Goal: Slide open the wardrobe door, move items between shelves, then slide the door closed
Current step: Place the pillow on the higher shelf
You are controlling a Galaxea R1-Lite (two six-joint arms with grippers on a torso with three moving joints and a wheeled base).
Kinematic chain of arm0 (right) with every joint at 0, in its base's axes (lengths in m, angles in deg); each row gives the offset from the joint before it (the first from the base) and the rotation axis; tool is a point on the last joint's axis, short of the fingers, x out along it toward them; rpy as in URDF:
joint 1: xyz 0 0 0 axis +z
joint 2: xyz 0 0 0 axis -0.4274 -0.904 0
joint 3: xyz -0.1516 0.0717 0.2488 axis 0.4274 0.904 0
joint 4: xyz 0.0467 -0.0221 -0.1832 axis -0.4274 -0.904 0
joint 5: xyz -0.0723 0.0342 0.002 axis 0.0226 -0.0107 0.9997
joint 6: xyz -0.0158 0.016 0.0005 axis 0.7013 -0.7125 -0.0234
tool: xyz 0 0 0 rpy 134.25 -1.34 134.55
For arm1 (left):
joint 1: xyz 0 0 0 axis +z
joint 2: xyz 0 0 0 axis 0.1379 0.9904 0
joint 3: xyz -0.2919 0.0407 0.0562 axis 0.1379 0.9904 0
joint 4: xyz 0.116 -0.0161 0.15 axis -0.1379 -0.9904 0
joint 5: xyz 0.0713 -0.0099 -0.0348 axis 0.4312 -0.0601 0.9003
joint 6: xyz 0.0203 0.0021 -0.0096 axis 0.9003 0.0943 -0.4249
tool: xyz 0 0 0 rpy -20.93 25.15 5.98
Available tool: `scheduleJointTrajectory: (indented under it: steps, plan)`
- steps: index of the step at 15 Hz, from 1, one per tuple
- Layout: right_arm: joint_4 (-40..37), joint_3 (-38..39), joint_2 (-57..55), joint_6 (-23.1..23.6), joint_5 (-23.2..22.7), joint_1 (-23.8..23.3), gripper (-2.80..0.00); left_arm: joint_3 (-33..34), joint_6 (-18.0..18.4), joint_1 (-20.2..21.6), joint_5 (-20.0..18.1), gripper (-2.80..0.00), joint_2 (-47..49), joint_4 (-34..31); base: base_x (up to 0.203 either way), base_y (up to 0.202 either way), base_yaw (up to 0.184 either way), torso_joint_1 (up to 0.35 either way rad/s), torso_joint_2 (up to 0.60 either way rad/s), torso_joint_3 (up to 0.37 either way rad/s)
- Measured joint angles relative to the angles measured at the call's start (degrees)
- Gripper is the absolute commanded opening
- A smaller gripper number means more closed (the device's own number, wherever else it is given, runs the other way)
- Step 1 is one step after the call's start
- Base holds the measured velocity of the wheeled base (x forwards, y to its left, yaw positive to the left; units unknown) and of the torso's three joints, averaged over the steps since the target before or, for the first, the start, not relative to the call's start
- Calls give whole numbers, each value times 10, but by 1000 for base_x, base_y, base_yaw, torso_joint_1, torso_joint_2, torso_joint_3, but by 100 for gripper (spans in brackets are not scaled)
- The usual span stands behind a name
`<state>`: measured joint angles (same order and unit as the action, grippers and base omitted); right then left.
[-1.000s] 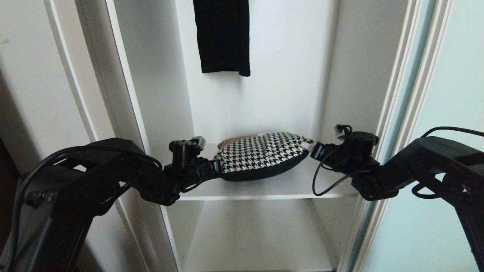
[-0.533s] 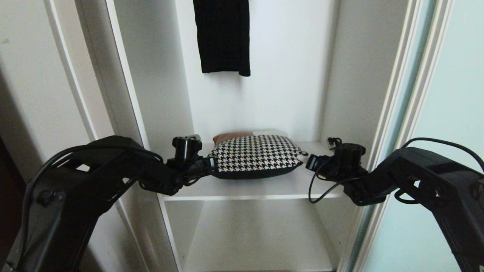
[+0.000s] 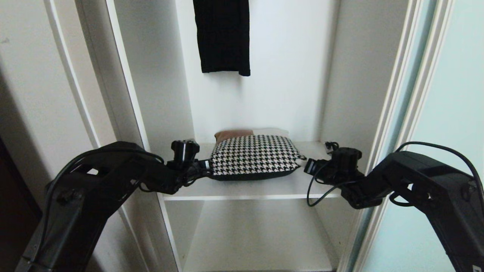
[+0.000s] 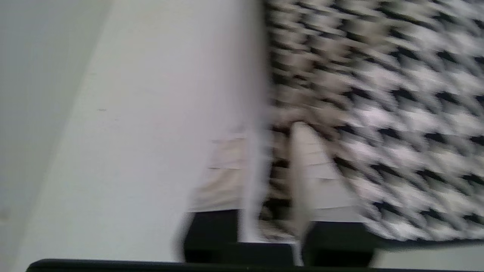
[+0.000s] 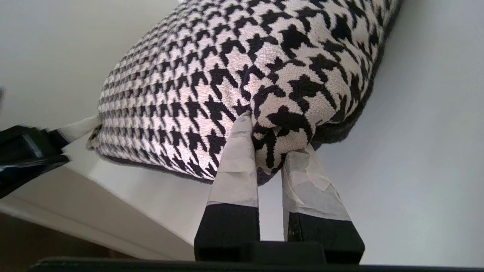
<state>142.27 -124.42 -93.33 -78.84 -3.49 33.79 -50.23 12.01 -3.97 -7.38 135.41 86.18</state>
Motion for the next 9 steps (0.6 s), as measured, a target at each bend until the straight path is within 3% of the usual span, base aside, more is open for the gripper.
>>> scheduleJointTrajectory:
  steps: [4,9]
  plan:
    - [-37,14,20,0,0,1,-280,41,-3,-4,-8,0,-23,20,0,0,0,0,0,0]
    - [-51,20,37,0,-1,1,-280,138,-4,-8,-55,0,-76,105,0,0,0,0,0,0]
